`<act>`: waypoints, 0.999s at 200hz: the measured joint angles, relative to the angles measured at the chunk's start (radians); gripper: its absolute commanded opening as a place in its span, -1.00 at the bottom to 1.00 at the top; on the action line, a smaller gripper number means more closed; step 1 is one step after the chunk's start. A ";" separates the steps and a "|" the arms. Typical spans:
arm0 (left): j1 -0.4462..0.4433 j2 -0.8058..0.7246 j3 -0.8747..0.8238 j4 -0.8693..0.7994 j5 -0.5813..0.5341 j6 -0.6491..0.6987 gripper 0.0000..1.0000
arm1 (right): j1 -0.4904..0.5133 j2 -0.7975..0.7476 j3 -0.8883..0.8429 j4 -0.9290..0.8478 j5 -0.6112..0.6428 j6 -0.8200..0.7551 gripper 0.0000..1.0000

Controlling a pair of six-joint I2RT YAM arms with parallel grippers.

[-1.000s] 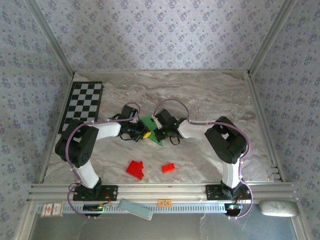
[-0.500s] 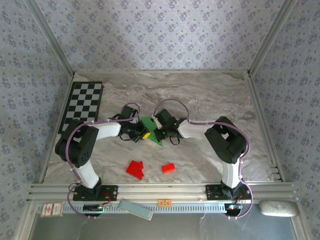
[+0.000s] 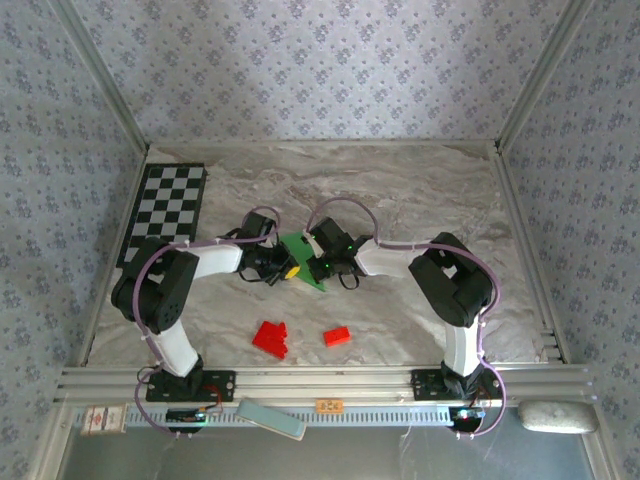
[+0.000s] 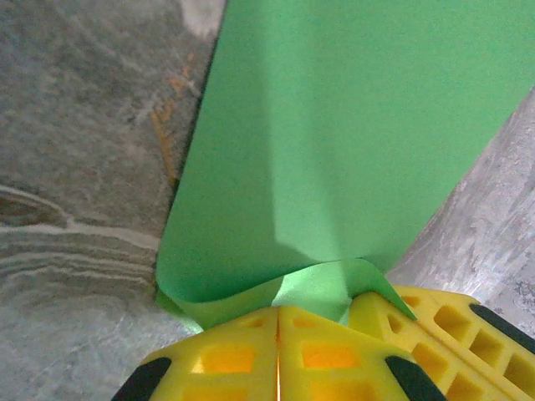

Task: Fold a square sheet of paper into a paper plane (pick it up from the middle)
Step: Third fold the triangle at the center of the table.

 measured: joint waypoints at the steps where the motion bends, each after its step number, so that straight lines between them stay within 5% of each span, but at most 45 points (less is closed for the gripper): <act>1: 0.000 0.000 0.000 0.000 0.000 0.000 -0.85 | 0.000 0.000 0.000 0.000 0.000 0.000 -1.00; 51: 0.000 0.001 0.000 -0.002 -0.003 0.000 -0.87 | -0.001 0.002 0.005 -0.005 0.000 0.000 -1.00; 154: -0.001 0.002 0.006 -0.019 -0.015 0.007 -0.89 | -0.047 -0.103 0.023 -0.069 -0.090 0.063 -0.31; 200: -0.001 0.006 0.010 -0.024 -0.015 0.007 -0.90 | -0.076 -0.152 0.031 -0.122 -0.177 0.113 -0.38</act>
